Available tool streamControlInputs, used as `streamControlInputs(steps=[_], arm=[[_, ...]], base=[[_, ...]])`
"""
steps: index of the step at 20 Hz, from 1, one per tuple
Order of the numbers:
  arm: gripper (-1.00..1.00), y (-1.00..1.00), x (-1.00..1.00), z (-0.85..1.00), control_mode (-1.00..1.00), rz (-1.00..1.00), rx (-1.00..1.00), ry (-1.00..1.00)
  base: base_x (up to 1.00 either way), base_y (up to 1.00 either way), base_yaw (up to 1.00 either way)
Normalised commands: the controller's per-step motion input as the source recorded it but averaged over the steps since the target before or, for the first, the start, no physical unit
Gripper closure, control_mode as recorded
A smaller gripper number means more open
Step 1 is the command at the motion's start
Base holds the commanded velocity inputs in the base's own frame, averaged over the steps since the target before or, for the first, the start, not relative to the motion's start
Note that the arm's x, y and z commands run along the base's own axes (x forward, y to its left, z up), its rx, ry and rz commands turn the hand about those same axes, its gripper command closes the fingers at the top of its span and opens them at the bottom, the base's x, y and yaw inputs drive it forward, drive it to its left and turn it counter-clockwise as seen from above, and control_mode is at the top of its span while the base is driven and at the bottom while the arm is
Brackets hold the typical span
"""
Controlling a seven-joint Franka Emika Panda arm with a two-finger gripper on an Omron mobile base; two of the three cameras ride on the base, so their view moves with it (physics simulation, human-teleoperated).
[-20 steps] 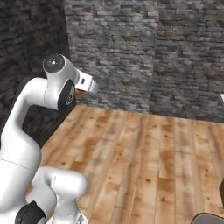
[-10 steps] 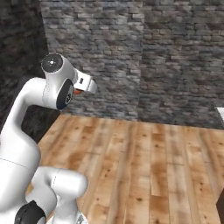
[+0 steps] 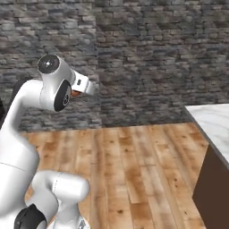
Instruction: Pick the egg and butter from the fridge and place them by the bowl for mixing.
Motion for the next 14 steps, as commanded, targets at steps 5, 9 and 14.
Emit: streamControlInputs(steps=[5,9,14], arm=[[1.0,0.0,0.0,0.0,1.0,0.0,0.0,0.0],[1.0,0.0,0.0,0.0,1.0,0.0,0.0,0.0],[1.0,0.0,0.0,0.0,1.0,0.0,0.0,0.0]], base=[[0.68,0.32,-0.41],[0.69,0.34,-0.4],[0.69,0.35,-0.4]])
